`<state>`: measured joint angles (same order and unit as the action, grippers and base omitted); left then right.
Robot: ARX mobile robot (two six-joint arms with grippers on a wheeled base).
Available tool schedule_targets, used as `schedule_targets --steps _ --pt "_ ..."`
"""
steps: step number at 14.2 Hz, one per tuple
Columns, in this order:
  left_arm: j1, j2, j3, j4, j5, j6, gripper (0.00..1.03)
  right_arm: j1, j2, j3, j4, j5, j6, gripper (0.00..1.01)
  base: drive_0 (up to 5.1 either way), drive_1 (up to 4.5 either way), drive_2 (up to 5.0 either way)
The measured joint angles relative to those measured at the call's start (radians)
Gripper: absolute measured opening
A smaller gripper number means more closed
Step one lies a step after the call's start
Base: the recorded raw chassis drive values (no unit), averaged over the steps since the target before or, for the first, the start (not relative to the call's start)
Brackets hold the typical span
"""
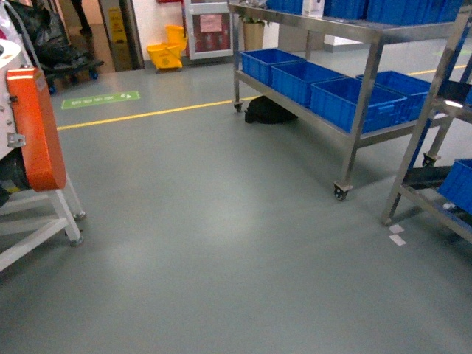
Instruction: Pick red block from blue box to shelf
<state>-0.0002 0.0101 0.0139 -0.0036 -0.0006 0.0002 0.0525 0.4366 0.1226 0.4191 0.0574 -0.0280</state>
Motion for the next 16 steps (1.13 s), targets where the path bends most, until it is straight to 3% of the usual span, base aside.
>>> schedule_targets --steps 16 --pt "0.0 0.0 0.0 0.0 0.0 0.0 0.98 0.0 0.0 0.0 0.0 0.0 0.0 0.26 -1.5 -1.52 -1.5"
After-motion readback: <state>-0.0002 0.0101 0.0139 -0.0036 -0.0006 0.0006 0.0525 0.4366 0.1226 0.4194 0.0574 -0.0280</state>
